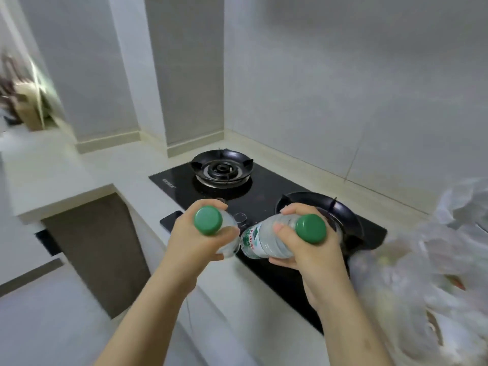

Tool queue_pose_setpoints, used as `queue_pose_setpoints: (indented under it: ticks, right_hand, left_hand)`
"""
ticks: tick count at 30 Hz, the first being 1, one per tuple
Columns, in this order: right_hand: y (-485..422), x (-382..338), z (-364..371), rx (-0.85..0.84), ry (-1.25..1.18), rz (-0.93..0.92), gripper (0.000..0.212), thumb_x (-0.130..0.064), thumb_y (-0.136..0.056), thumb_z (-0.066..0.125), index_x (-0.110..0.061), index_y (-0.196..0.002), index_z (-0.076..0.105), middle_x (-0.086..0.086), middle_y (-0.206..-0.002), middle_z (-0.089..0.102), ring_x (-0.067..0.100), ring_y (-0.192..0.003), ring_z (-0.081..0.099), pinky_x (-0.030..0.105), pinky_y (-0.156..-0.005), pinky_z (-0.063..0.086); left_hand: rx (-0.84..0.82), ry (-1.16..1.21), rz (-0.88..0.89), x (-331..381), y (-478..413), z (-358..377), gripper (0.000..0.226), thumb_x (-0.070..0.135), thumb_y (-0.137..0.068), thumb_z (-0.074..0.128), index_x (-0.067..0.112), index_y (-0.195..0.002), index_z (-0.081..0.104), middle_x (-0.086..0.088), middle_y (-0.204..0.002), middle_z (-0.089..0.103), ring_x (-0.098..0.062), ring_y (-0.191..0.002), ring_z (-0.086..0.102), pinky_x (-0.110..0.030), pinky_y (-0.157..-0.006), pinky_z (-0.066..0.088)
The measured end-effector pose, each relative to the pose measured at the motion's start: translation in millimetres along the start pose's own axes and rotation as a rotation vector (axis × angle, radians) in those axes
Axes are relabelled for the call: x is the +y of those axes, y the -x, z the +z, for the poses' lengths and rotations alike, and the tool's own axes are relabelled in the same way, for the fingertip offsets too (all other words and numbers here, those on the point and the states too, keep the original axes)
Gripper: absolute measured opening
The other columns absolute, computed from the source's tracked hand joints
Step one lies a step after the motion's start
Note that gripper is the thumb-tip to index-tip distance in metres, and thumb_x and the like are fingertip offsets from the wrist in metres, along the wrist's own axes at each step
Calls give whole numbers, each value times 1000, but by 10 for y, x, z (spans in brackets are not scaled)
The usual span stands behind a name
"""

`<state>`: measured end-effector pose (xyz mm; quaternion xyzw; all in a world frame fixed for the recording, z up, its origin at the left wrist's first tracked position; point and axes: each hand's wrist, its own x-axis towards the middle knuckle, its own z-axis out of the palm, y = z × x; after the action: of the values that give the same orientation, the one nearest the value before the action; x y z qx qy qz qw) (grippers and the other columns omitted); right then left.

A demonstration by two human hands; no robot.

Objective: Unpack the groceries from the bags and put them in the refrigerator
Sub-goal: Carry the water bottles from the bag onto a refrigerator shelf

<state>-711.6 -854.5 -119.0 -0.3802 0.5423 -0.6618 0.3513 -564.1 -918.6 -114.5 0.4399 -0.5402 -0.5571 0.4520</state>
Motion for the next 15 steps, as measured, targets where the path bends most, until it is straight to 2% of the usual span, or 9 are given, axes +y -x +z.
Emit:
queue_pose_setpoints:
  ticks: [5,9,13,15]
  right_hand:
    - [22,137,329,-250,11,51,26,0,-80,64,-26,-80,63,-15,-70,60,6,-68,57,36,-60,52]
    - [110,199,506,-482,52,104,22,-1,-79,65,-23,-83,63,-18,-68,61,11,-74,57,45,-64,57]
    - [272,343,701,-695,95,164,25,-4,-79,67,-29,-76,63,-14,-73,61,13,-77,59,37,-62,57]
    - [400,420,818,-810,104,186,27,-5,-80,67,-31,-75,63,-12,-72,62,15,-80,60,36,-62,57]
  left_hand:
    - [215,-39,-36,-98,236,-335,34,0,-66,76,27,-82,64,3,-78,57,-18,-72,55,-53,-69,55]
    - [393,-35,-77,-215,548,-519,34,-5,-71,72,26,-82,63,-1,-82,57,-21,-76,56,-53,-70,57]
    - [574,-2,-125,-335,948,-633,33,-6,-72,71,22,-87,61,-7,-92,58,-26,-86,58,-45,-66,57]
    - [671,18,-140,-382,1178,-691,33,-6,-73,71,22,-88,61,-4,-89,58,-22,-83,59,-41,-64,57]
